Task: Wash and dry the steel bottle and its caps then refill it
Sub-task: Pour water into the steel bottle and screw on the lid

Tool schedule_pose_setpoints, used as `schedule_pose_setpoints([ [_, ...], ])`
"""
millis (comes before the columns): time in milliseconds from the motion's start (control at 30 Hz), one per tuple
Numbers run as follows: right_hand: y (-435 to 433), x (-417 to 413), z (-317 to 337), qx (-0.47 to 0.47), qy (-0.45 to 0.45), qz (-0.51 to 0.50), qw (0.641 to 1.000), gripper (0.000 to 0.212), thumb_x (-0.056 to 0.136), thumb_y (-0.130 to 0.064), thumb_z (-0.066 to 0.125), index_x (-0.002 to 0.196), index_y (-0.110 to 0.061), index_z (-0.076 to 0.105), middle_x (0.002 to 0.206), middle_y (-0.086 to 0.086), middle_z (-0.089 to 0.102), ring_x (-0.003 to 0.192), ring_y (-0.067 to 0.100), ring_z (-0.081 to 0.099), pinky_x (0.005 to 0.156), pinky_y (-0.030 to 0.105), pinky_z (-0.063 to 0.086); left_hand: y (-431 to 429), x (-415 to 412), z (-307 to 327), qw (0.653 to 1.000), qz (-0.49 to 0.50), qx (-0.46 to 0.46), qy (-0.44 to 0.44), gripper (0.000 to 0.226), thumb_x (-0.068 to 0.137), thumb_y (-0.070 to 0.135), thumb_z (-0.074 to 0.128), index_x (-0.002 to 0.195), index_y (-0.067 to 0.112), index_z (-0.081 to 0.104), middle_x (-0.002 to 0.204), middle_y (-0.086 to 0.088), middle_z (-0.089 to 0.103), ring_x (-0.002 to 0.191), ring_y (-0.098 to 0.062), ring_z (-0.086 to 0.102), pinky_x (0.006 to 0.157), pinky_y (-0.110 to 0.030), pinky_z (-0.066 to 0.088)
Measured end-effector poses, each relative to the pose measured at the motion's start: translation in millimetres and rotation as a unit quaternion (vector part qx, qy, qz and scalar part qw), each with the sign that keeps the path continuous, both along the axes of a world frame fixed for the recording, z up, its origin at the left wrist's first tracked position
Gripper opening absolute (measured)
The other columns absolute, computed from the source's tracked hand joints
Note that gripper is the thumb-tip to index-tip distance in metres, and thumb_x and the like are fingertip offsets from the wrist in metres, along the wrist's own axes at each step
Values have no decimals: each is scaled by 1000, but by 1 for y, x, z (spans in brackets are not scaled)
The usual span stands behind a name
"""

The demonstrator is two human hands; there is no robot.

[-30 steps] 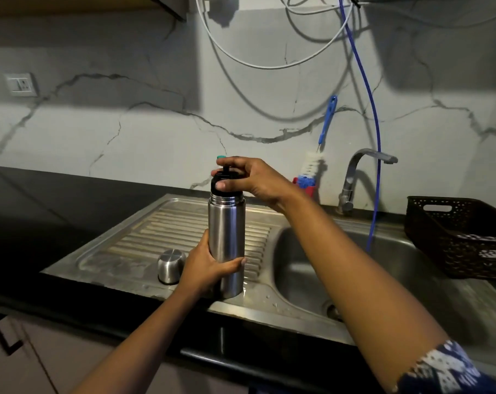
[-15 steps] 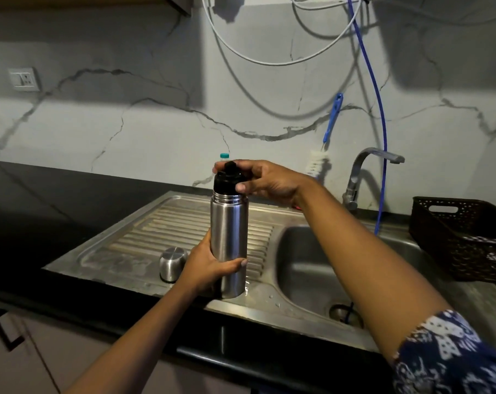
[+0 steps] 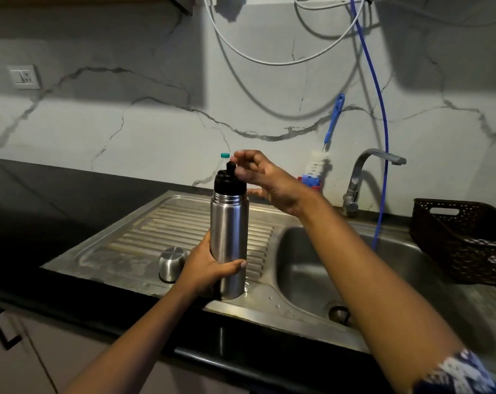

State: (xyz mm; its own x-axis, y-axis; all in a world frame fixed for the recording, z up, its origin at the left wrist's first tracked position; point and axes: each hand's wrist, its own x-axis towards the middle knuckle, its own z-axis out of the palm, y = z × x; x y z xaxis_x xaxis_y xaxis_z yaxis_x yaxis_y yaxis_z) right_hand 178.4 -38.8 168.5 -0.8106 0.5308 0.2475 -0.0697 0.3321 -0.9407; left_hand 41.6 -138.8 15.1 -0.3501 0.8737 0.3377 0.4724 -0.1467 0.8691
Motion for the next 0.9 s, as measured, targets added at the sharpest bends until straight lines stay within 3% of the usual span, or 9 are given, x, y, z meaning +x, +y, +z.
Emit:
schedule_pose_setpoints([
  [100,26,6,0,-56,-25,148,987,74,75,-21,74,140,-17,40,145,3,44,133,18,42,108,40,37,1,-2,0,1000,-9,-2,-4,84,40,59,79,115,35,49,101,16,67,93,2,64,75,-12,48],
  [233,22,2,-4,-20,-26,120,992,55,75,-11,66,128,-13,53,126,2,61,121,18,54,100,34,45,2,-5,-2,1000,-11,-1,-4,83,40,58,79,113,32,50,102,10,68,94,-5,66,77,-17,50],
  [333,12,2,-12,13,27,52,998,42,79,-10,69,120,-16,59,121,6,62,118,20,56,103,37,44,2,-6,-4,1000,-6,11,-8,79,41,57,81,110,34,51,103,6,69,96,-9,67,82,-28,53],
  [433,-16,1,-12,95,46,-81,991,34,74,-18,78,104,-21,61,103,-4,64,96,8,58,85,24,47,2,-4,-3,1000,-1,21,-7,76,42,56,81,108,36,51,103,9,69,95,-6,66,80,-27,53],
  [500,-36,-8,-17,161,55,-221,960,42,67,-32,83,97,-21,56,97,-8,60,85,4,54,72,19,43,1,-3,-3,1000,2,23,-3,77,42,58,80,109,36,51,101,11,68,93,-4,66,78,-23,52],
  [600,-50,-16,-23,254,41,-314,914,49,65,-46,80,95,-22,52,100,-7,59,91,10,55,75,27,45,1,-4,-5,1000,3,24,-7,81,41,58,81,112,33,52,101,8,69,94,-6,67,81,-27,54],
  [733,2,3,-11,15,25,-28,999,48,72,-33,78,113,-23,55,117,-1,60,115,20,54,100,44,42,2,-12,-4,999,-28,-16,-19,89,32,68,84,109,34,53,103,7,70,95,-9,68,85,-32,55],
  [800,26,4,-12,-20,-29,98,995,72,70,-35,80,133,-27,46,138,1,50,131,22,44,111,51,29,1,-14,-2,998,-46,-26,-27,89,32,69,84,108,33,54,103,7,70,95,-6,68,84,-29,55],
  [900,32,-8,-9,-23,-69,185,980,89,71,-31,79,145,-13,33,147,10,39,136,25,38,114,50,24,0,-14,2,997,-63,-31,-39,93,26,70,83,105,32,54,99,8,69,92,-1,67,74,-16,53],
])
